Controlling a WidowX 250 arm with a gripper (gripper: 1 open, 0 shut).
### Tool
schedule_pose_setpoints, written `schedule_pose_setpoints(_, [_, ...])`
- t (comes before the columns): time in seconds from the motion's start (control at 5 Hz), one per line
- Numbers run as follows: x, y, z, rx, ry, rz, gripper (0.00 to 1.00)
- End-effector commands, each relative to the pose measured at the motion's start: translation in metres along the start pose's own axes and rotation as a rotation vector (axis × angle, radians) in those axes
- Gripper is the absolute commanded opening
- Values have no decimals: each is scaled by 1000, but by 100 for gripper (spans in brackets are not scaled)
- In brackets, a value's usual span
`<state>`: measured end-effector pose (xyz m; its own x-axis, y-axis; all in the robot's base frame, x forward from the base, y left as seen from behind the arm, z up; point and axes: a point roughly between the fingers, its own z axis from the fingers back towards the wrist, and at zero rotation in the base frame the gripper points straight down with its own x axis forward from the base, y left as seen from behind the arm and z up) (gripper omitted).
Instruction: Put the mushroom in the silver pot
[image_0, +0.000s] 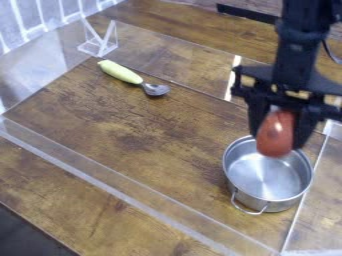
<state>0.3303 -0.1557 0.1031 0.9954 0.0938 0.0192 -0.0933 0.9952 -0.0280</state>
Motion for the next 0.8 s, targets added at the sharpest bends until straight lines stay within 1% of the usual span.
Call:
schedule_pose_setpoints(0.0, [-10,-2,-6,-24,-30,40,0])
schedule_pose_setpoints(0.2, [-1,-3,-7,-17,-32,38,0])
schedule_pose_setpoints(0.4, [13,-3,-9,-5,-29,32,0])
schedule_pose_setpoints(0.6, [23,0,-11,6,-20,26,0])
